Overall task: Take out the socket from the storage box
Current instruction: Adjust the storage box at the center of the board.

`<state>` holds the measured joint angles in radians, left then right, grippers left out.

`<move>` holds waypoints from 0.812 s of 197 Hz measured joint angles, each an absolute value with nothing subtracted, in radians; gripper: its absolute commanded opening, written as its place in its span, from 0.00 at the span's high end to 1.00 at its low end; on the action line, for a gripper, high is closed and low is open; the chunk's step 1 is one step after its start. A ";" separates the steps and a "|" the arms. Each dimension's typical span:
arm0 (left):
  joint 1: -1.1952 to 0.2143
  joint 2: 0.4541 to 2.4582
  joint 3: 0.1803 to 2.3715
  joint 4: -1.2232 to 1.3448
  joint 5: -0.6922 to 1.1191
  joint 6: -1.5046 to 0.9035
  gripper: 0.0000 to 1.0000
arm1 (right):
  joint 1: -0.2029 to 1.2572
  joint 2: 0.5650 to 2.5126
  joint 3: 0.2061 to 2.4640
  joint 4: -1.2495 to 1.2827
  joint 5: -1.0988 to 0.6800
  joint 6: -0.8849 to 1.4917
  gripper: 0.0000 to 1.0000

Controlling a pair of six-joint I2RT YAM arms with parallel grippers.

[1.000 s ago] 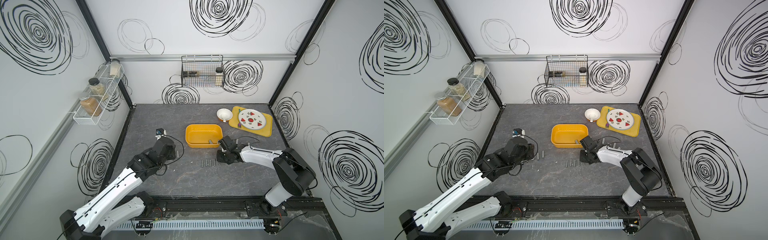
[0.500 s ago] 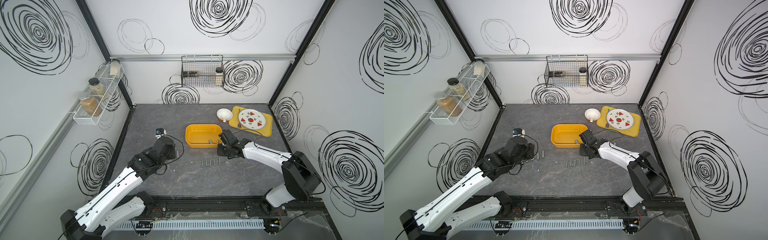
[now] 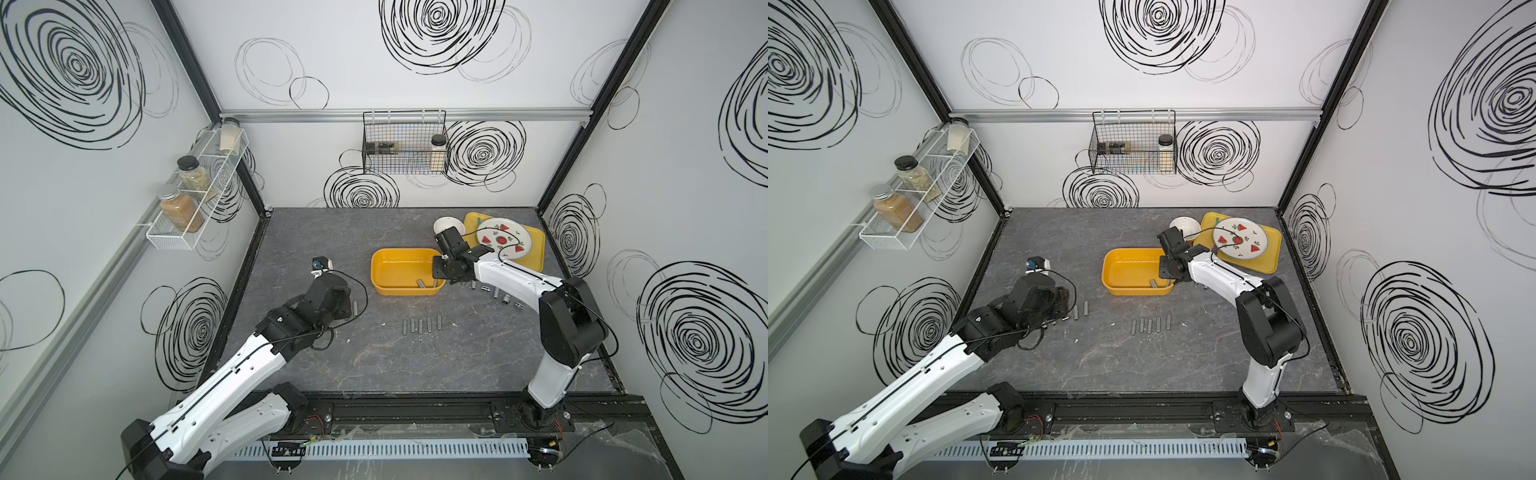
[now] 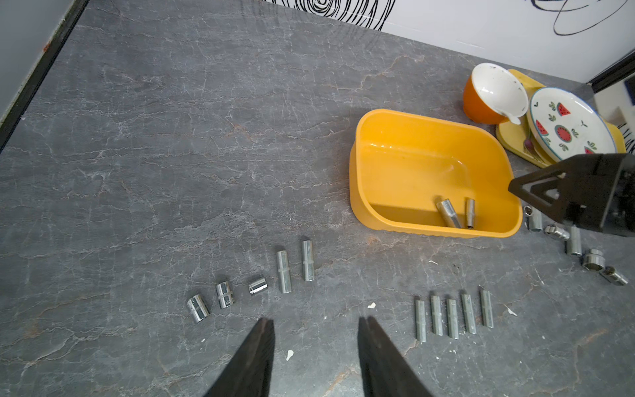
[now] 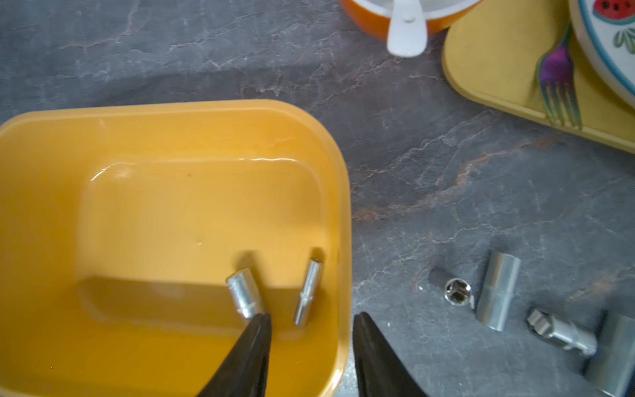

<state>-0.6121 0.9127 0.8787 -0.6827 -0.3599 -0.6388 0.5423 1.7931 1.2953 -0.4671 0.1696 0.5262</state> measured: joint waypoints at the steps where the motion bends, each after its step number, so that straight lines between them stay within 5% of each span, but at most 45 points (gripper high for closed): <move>1: -0.612 0.913 0.879 -0.682 -0.360 -0.638 0.52 | 0.541 1.795 1.296 -0.467 0.170 0.526 0.56; 53: -0.612 0.913 0.879 -0.682 -0.360 -0.638 0.52 | 0.494 1.868 1.332 -0.484 0.165 0.508 0.59; 91: -0.612 0.913 0.879 -0.682 -0.360 -0.638 0.52 | 0.492 1.917 1.357 -0.488 0.141 0.499 0.75; 128: -0.612 0.912 0.879 -0.682 -0.359 -0.638 0.52 | 0.492 1.924 1.365 -0.503 0.125 0.503 1.00; 160: -0.612 0.907 0.879 -0.682 -0.359 -0.638 0.52 | 0.491 1.927 1.400 -0.548 0.107 0.508 1.00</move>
